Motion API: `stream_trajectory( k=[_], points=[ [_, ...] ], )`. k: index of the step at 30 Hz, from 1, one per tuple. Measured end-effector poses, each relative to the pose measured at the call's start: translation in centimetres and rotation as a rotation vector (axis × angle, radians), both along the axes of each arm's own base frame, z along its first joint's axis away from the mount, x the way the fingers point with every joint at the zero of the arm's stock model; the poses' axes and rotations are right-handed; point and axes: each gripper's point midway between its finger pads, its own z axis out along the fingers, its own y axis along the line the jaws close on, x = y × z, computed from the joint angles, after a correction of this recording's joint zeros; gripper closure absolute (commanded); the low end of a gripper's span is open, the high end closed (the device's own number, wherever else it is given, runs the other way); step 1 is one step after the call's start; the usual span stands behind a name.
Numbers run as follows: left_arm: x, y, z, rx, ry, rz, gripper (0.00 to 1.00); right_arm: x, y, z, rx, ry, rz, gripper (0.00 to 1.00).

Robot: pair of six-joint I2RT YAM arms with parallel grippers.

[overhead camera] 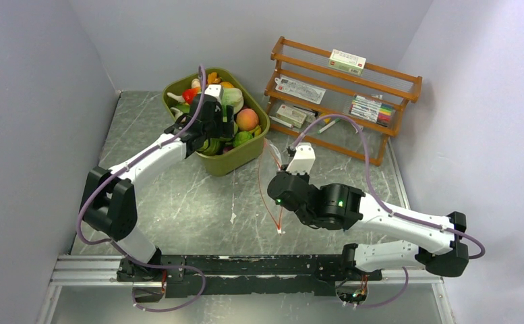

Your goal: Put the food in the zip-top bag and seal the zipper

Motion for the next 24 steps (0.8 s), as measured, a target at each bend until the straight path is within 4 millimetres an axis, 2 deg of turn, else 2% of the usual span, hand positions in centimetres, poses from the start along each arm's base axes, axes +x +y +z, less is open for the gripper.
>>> stream_trajectory(
  k=[4,15,18,24],
  points=[
    [-0.08,0.04,0.05,0.0,-0.001,0.0,0.0,-0.02,0.02,0.3,0.014,-0.003,0.002,1.0],
    [-0.7,0.36,0.03,-0.01,0.016,0.015,0.0,0.02,0.55,0.47,0.042,-0.006,0.007,1.0],
    [-0.69,0.42,0.01,-0.013,0.017,0.023,0.04,-0.03,0.63,0.43,0.044,-0.003,0.011,1.0],
    [-0.65,0.45,-0.12,-0.013,0.019,0.029,0.19,-0.03,0.68,0.46,0.044,-0.004,0.014,1.0]
  ],
)
